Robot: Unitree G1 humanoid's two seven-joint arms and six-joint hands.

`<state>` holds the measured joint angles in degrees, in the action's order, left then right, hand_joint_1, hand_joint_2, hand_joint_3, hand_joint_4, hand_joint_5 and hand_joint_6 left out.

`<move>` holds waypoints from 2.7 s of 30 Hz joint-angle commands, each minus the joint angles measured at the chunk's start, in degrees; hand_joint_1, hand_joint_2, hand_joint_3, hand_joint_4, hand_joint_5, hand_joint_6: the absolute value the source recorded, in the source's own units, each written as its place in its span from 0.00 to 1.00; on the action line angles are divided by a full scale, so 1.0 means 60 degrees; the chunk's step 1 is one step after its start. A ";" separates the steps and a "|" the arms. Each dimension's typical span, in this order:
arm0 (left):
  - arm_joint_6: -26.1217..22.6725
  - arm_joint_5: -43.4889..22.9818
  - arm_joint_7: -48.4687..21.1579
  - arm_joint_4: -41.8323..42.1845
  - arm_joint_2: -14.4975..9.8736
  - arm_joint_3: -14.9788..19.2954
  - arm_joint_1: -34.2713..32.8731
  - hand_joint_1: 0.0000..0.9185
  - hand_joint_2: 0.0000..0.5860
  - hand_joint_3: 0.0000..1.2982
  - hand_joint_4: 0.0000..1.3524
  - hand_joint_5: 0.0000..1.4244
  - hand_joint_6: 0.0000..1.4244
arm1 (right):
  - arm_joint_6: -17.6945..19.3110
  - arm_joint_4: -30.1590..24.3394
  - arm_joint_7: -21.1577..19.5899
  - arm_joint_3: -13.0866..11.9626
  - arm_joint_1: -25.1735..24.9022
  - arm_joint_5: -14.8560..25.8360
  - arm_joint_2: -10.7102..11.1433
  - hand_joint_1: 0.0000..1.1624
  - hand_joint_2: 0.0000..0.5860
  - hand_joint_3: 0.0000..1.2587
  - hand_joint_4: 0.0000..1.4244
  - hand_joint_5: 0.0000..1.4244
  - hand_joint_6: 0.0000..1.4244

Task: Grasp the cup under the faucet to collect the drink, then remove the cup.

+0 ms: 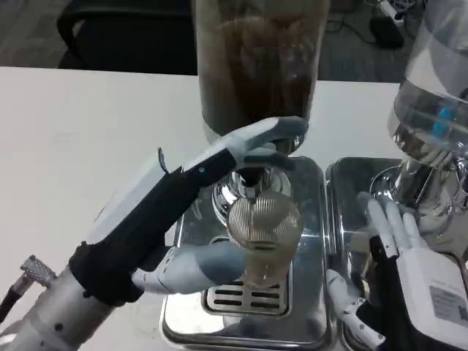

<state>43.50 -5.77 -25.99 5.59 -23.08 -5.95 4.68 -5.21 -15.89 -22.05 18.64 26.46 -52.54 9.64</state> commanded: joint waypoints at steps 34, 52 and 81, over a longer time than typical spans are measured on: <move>0.0056 0.0531 0.0146 0.0148 0.0061 -0.0162 0.0285 0.00 0.20 0.16 0.10 0.22 0.17 | 0.2121 0.1599 0.2692 -0.0921 -0.1503 0.5016 0.0291 0.52 0.35 0.00 0.00 0.00 0.00; -0.0064 0.0474 0.0164 0.0240 0.0075 -0.0174 0.0253 0.00 0.20 0.17 0.10 0.22 0.17 | 0.3312 0.2955 0.2383 -0.0954 -0.2238 0.5443 -0.0493 0.57 0.36 0.00 0.00 0.00 0.00; -0.0217 0.0362 -0.0029 0.0330 -0.0074 -0.0196 0.0237 0.00 0.20 0.17 0.11 0.23 0.16 | 0.4012 0.3006 0.2953 -0.1044 -0.1799 0.6020 -0.0383 0.57 0.35 0.00 0.00 0.00 0.00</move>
<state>42.59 -4.09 -24.48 7.37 -22.63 -6.07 5.94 17.53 1.67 -4.14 12.31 16.18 -16.78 7.88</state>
